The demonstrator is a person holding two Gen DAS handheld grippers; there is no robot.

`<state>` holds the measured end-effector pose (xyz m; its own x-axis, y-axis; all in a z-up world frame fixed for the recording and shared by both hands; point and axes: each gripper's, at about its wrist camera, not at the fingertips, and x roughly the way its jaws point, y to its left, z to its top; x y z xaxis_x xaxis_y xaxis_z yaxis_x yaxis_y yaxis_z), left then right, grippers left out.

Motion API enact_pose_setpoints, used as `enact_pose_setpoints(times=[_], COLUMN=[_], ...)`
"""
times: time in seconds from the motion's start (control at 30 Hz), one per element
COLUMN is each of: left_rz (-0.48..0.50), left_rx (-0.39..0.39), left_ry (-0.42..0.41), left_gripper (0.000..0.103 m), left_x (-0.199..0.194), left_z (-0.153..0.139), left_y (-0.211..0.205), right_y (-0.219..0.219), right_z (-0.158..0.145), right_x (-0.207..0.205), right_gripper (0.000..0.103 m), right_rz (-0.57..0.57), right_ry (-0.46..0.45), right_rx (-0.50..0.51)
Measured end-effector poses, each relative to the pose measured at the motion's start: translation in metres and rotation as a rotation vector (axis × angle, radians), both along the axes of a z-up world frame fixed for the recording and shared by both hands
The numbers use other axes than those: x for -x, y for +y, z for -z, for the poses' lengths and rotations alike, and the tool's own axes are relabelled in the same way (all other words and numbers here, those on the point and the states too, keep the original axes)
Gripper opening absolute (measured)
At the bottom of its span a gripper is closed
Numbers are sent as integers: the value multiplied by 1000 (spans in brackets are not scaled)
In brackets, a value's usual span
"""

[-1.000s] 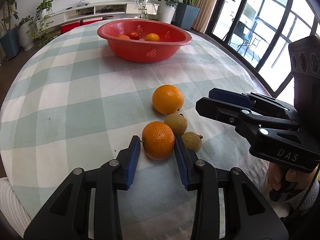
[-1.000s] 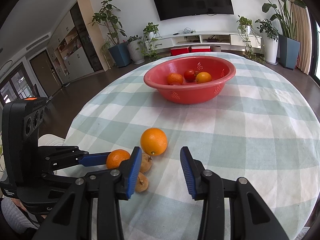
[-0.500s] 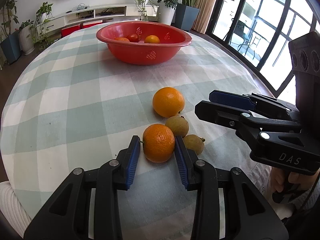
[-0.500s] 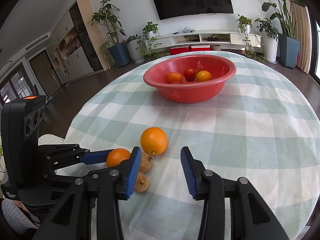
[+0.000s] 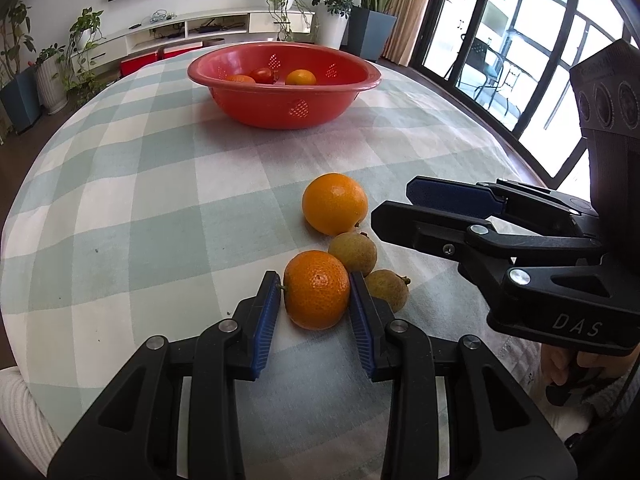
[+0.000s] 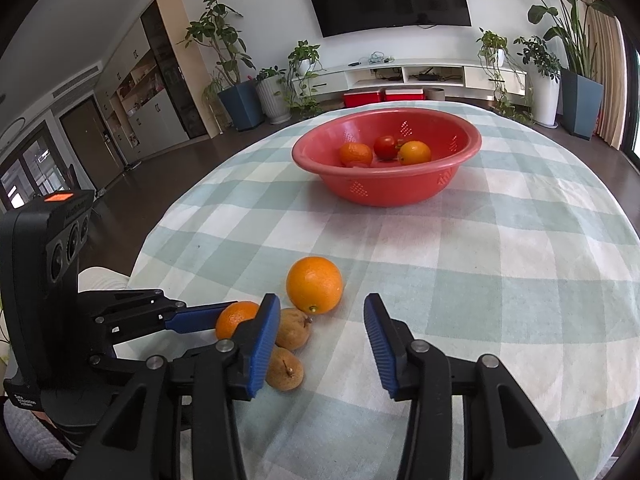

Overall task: Organize fruits
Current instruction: 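Lift the mandarin with left tool while right tool lifts the orange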

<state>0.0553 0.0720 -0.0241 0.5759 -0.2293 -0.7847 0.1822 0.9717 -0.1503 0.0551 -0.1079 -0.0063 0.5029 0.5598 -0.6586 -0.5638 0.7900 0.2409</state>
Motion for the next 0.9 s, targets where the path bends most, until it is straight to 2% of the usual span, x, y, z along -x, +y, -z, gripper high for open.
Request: enact_pose_setpoints(times=[0.2, 0.47, 0.8, 0.9], left_rz=[-1, 2, 5, 7], left_rx=[11, 10, 8, 5], left_ry=[1, -2, -8, -9], left_gripper=[32, 32, 32, 32], left_x=[0, 0, 0, 0], left_z=[0, 1, 2, 2], left_y=[1, 2, 1, 1], right_y=[16, 31, 34, 34], right_z=[-1, 8, 14, 14], right_x=[-8, -23, -28, -29], right_gripper=[47, 47, 47, 42], right_rz=[-19, -37, -39, -44], right_ry=[-18, 4, 26, 31], right_rx=[50, 104, 109, 99])
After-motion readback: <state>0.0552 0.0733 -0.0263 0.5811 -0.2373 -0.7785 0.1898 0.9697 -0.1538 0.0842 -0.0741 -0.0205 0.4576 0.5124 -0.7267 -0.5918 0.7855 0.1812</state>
